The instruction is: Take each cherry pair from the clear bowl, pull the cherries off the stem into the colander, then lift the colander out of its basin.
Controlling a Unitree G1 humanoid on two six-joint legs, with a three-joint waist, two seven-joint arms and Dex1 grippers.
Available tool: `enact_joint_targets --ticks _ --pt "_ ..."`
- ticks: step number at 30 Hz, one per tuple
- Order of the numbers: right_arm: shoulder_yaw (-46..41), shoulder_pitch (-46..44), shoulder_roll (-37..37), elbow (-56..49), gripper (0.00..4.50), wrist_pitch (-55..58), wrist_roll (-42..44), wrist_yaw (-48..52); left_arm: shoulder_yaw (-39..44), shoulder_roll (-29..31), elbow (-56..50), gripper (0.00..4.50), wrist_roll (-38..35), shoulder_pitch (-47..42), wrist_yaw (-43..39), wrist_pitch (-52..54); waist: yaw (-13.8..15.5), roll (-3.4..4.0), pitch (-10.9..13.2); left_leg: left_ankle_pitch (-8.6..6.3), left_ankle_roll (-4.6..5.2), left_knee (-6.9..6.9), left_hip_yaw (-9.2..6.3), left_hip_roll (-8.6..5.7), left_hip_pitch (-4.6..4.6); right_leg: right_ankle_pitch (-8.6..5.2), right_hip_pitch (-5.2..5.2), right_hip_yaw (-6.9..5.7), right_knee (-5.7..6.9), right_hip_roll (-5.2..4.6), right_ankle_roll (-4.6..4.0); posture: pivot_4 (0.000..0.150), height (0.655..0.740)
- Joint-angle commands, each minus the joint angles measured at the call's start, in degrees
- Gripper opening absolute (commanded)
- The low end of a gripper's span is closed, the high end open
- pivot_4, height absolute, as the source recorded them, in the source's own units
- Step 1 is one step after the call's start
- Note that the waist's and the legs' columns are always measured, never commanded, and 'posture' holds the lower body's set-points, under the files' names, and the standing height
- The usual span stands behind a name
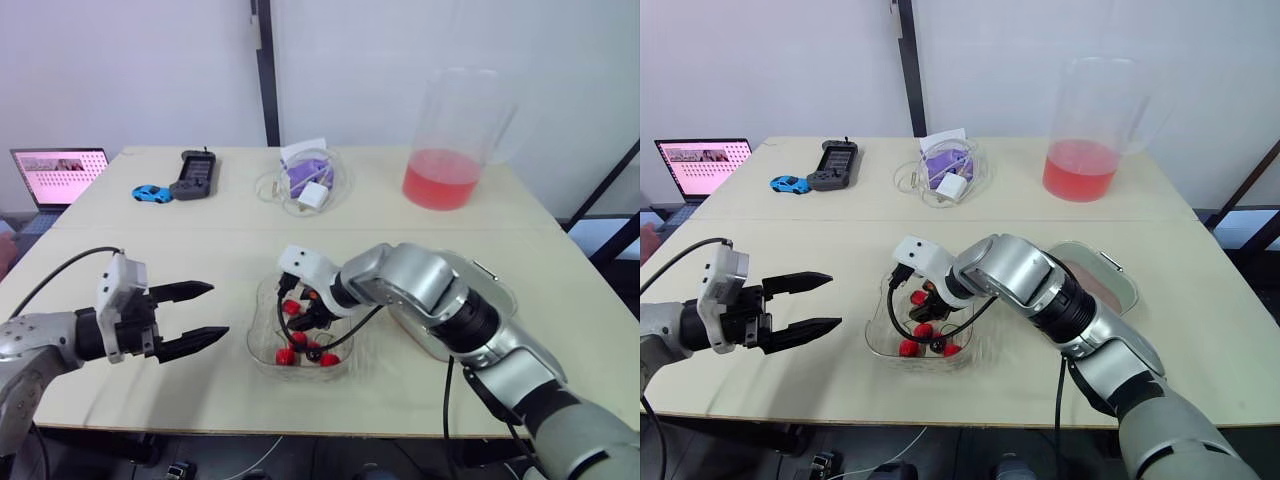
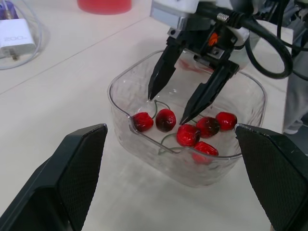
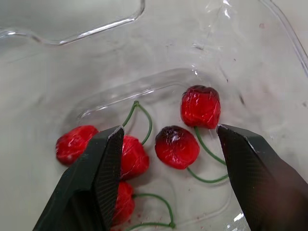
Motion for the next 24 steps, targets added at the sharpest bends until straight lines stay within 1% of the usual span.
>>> enact_joint_targets --ticks 1,7,9,10,11,12,13,16,19,22,24 --pt "0.01 -0.02 0.70 0.15 3.20 -1.25 -1.88 -0.41 1.26 0.97 -0.66 4.50 -0.03 -0.76 -0.51 -1.09 0.00 0.00 0.00 0.00 0.00 0.00 0.00 0.00 0.00 0.00 0.00 0.00 0.00 0.00 0.00 0.150 0.7332" --pt "1.23 1.27 0.67 1.50 3.20 -2.09 -3.61 0.28 0.45 0.99 -0.69 4.50 0.70 -1.28 -0.32 -1.41 -0.07 0.00 0.00 0.00 0.00 -0.01 0.00 0.00 0.00 0.00 -0.01 0.00 0.00 0.01 0.00 0.150 0.7332" --pt "1.71 1.68 0.59 2.00 2.75 -2.48 -4.15 0.60 0.33 0.89 -0.51 4.50 1.00 -1.49 -0.22 -1.58 -0.11 0.00 0.00 0.00 0.00 -0.01 0.00 0.00 0.00 0.00 -0.01 0.00 0.00 0.01 0.00 0.150 0.7332" --pt "1.95 1.76 0.51 2.07 2.33 -2.62 -4.45 0.79 0.28 0.86 -0.48 4.50 1.08 -1.57 -0.17 -1.59 -0.13 0.00 0.00 0.00 0.00 -0.01 0.00 0.00 0.00 0.00 0.00 0.00 0.00 0.01 0.00 0.150 0.7332" --pt "2.10 1.80 0.50 2.09 2.02 -2.72 -4.67 0.99 0.26 0.82 -0.44 4.50 1.14 -1.63 -0.16 -1.59 -0.18 0.00 0.00 0.00 0.00 -0.01 0.00 0.00 0.00 0.00 0.00 0.00 0.00 0.01 0.00 0.150 0.7332" --pt "2.22 1.80 0.50 2.07 1.51 -2.79 -4.80 1.18 0.26 0.79 -0.42 4.50 1.20 -1.68 -0.17 -1.59 -0.23 0.00 0.00 0.00 0.00 -0.01 0.00 0.00 0.00 0.00 -0.01 0.00 0.00 0.01 0.00 0.150 0.7332" --pt "2.58 1.67 0.33 1.82 1.10 -2.99 -4.89 1.52 0.26 0.75 -0.37 4.50 1.24 -1.75 -0.18 -1.58 -0.27 0.00 0.00 0.00 0.00 -0.01 0.00 0.00 0.00 0.00 0.00 0.00 0.00 0.01 0.00 0.150 0.7332" --pt "3.48 1.10 -0.45 0.41 1.10 -3.54 -4.94 2.97 0.20 0.61 -0.19 4.50 1.40 -1.99 -0.24 -1.60 -0.29 0.00 0.00 0.00 0.00 -0.01 -0.01 0.00 0.00 0.00 0.00 0.00 0.00 0.00 0.00 0.150 0.7332" --pt "6.80 -0.90 -3.48 -2.14 1.10 -6.11 -5.51 7.06 -0.13 0.39 0.20 4.50 1.59 -2.49 -0.17 -1.65 -0.27 0.00 0.00 0.00 0.00 0.00 -0.01 0.00 0.00 0.00 0.01 -0.01 0.00 0.00 0.00 0.150 0.7332" --pt "12.89 -4.07 -8.51 -5.06 1.10 -12.36 -7.86 13.96 -0.88 0.06 0.53 4.50 1.89 -3.04 -0.08 -1.81 -0.36 0.02 0.01 0.00 0.00 0.00 -0.01 0.00 0.00 0.00 0.00 -0.01 -0.01 0.00 0.00 0.150 0.7332" --pt "16.60 -6.16 -11.45 -5.81 1.10 -18.73 -10.40 19.49 -1.42 -0.14 0.82 4.50 2.00 -3.56 -0.07 -1.93 -0.57 0.01 0.01 0.00 0.00 0.00 -0.02 0.00 0.00 0.00 0.00 -0.02 -0.01 0.00 0.00 0.150 0.7332"
